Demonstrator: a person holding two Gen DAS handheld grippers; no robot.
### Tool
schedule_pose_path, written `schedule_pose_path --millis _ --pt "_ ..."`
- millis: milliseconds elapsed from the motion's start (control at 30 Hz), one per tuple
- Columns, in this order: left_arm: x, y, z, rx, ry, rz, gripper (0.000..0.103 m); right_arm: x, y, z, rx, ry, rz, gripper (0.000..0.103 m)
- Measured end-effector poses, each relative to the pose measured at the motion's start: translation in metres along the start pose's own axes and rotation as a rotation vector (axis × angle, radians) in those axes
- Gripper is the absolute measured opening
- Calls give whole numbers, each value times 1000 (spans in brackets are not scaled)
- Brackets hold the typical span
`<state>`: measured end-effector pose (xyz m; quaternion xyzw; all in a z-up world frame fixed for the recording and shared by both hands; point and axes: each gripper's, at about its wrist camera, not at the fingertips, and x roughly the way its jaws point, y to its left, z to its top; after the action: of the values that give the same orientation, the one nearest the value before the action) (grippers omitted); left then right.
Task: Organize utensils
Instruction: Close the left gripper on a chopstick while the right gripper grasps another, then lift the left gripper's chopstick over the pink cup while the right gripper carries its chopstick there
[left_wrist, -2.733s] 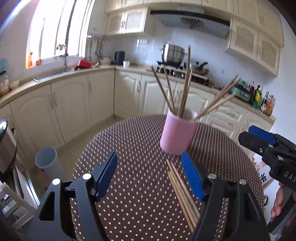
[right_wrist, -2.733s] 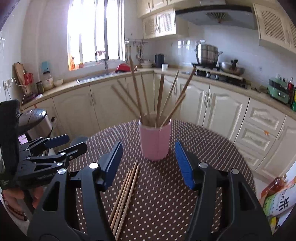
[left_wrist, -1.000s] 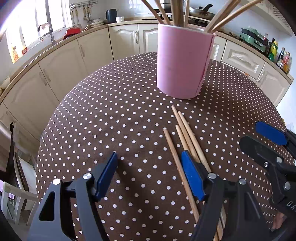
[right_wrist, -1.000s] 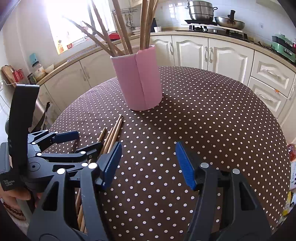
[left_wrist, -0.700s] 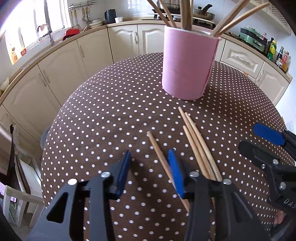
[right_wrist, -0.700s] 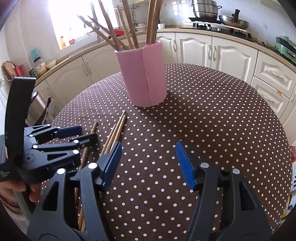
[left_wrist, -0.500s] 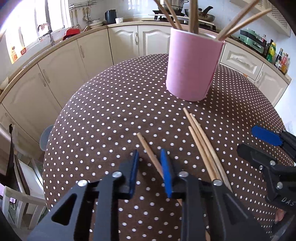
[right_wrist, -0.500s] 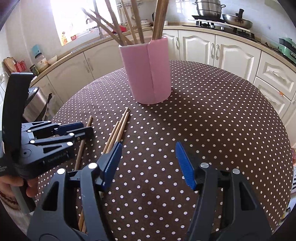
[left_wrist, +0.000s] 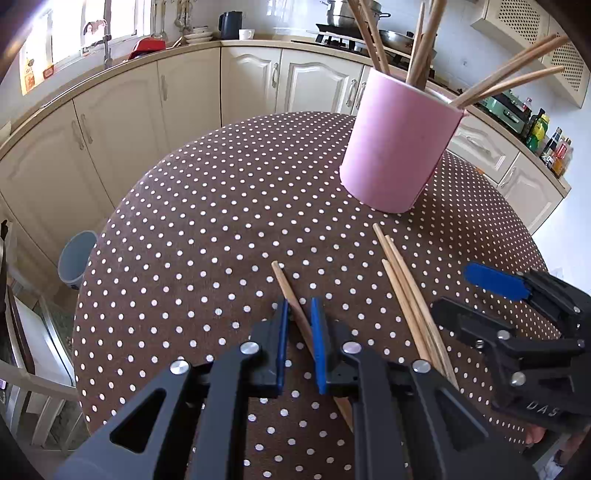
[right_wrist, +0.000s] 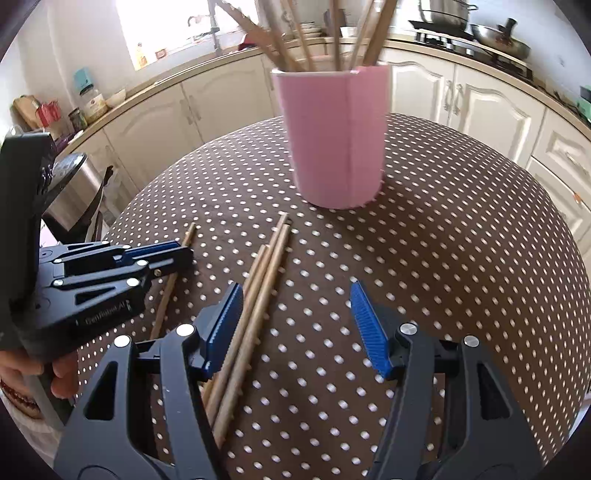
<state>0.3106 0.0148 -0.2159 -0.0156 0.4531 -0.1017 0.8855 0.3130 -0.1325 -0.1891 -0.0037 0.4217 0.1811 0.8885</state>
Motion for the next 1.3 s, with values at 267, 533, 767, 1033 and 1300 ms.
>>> schedule_pose_path --millis 267,533,767,1033,1300 --pt "0 -5 -1 6 -1 21 13 14 10 8 -36 69 -31 35" --pt "1 -10 -3 5 -7 23 13 24 21 16 -56 99 -29 23" --pt "-1 -4 -1 1 -7 15 13 35 31 24 -85 125 -70 17" --pt "-2 1 0 -16 -14 11 10 43 36 30 -99 119 -76 9" --pt "-2 11 6 -62 -2 -31 6 32 15 28 -38 112 -14 6"
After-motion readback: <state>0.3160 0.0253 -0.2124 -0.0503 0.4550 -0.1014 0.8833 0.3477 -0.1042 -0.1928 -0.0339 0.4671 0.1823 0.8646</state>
